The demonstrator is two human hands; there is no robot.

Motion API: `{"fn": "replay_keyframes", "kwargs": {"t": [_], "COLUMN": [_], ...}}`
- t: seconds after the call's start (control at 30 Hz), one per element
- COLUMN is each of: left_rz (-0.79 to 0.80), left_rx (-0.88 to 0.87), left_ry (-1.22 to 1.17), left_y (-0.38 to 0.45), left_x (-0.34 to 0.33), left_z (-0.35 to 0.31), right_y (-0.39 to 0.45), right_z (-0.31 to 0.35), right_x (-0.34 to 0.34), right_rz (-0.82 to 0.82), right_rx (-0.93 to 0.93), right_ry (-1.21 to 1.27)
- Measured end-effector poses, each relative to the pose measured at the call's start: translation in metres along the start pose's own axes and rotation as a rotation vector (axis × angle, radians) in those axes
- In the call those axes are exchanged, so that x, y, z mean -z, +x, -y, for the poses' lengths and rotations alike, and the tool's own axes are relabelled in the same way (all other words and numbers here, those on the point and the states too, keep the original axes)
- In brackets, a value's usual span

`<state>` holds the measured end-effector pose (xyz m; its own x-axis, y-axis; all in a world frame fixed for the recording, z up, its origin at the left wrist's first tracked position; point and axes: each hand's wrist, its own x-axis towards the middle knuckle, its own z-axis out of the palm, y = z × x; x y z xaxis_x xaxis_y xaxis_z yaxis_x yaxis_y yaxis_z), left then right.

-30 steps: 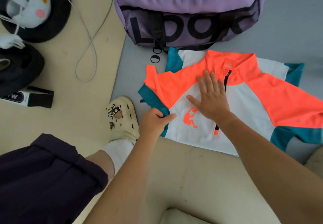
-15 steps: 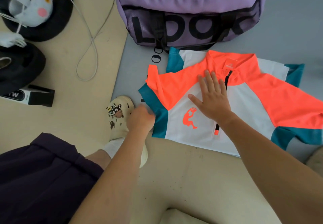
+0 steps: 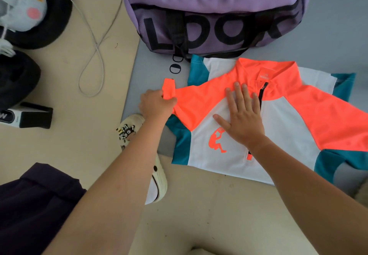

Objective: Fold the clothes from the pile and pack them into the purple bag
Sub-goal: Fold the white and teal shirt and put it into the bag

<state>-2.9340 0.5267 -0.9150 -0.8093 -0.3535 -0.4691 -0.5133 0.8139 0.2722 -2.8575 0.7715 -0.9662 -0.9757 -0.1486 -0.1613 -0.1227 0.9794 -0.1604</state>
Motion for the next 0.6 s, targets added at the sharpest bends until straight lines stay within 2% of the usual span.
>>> {"fn": "replay_keyframes", "kwargs": {"t": [0.07, 0.13, 0.2, 0.27, 0.3, 0.33, 0.37, 0.4, 0.43, 0.47, 0.5, 0.57, 0.6], "left_rz": [-0.043, -0.068, -0.083, -0.074, -0.020, 0.096, 0.275, 0.497, 0.677, 0.739, 0.682, 0.376, 0.279], "left_rx": [-0.089, -0.179, -0.315, -0.462, -0.501, -0.505, -0.470, -0.385, -0.284, -0.237, -0.231, -0.288, -0.341], "left_ry": [-0.236, -0.325, -0.165, 0.111, 0.202, 0.238, 0.203, 0.087, -0.055, -0.161, -0.213, -0.154, -0.091], "left_y": [-0.009, -0.023, -0.041, -0.061, -0.070, -0.079, -0.087, -0.094, -0.099, -0.102, -0.101, -0.092, -0.085], "left_x": [0.005, 0.014, 0.019, 0.018, 0.016, 0.013, 0.011, 0.010, 0.011, 0.010, 0.010, 0.006, 0.002], "left_z": [0.002, 0.002, -0.003, -0.015, -0.025, -0.035, -0.045, -0.054, -0.061, -0.063, -0.063, -0.059, -0.056], "right_y": [0.001, 0.004, 0.003, -0.007, -0.013, -0.019, -0.024, -0.027, -0.029, -0.031, -0.033, -0.037, -0.038], "right_z": [0.002, 0.005, 0.007, 0.011, 0.014, 0.018, 0.020, 0.020, 0.017, 0.013, 0.010, 0.008, 0.008], "right_x": [0.006, 0.022, 0.041, 0.054, 0.060, 0.065, 0.069, 0.069, 0.067, 0.067, 0.064, 0.058, 0.057], "right_rz": [0.023, 0.027, -0.147, -0.324, -0.299, -0.193, -0.059, 0.057, 0.142, 0.206, 0.244, 0.240, 0.243], "right_rx": [-0.005, -0.025, -0.001, -0.096, -0.220, -0.394, -0.584, -0.770, -0.896, -0.951, -0.938, -0.863, -0.832], "right_ry": [0.038, 0.158, 0.257, 0.388, 0.545, 0.759, 1.039, 1.275, 1.386, 1.395, 1.310, 1.105, 1.056]}}
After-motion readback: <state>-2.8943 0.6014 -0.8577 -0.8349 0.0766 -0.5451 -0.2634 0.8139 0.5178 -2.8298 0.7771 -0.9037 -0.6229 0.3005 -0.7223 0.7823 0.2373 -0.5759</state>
